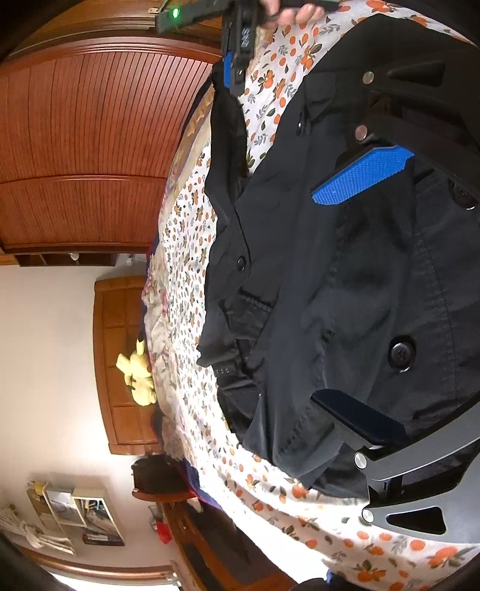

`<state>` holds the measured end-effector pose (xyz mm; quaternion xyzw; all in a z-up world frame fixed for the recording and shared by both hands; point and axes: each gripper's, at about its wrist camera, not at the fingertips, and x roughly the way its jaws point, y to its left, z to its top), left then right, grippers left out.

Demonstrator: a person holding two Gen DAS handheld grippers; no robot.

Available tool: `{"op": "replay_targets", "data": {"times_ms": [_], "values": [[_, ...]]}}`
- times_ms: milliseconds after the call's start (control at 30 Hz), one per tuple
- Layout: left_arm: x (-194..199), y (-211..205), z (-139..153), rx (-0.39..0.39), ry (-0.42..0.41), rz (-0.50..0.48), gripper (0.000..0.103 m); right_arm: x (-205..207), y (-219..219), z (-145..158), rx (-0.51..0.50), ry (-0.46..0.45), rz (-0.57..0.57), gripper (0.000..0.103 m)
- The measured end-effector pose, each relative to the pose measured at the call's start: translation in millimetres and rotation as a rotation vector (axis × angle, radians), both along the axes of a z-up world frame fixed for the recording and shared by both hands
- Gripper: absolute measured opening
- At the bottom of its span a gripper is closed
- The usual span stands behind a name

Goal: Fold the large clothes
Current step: 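Open the right tool and move it to the other coat sleeve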

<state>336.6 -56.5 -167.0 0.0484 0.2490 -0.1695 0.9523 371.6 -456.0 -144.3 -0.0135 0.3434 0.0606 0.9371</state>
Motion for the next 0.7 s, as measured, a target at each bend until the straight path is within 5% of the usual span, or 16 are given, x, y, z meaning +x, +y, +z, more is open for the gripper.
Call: {"op": "replay_targets", "data": {"times_ms": [267, 333, 400, 700], "values": [[-8.9, -11.5, -7.8, 0.033, -0.038, -0.008, 0.101, 51.4, -43.0, -29.2, 0.043, 0.080, -0.113, 0.046], [-8.4, -12.0, -8.7, 0.035, -0.037, -0.004, 0.101, 61.9, -54.2, -33.9, 0.053, 0.094, -0.145, 0.063], [-6.9, -11.4, -10.2, 0.032, -0.029, -0.001, 0.101, 71.2, -65.8, -38.3, 0.070, 0.101, -0.182, 0.070], [-5.6, -8.7, -11.3, 0.024, -0.022, -0.004, 0.101, 98.4, -106.7, -57.6, 0.186, 0.172, -0.294, 0.070]]}}
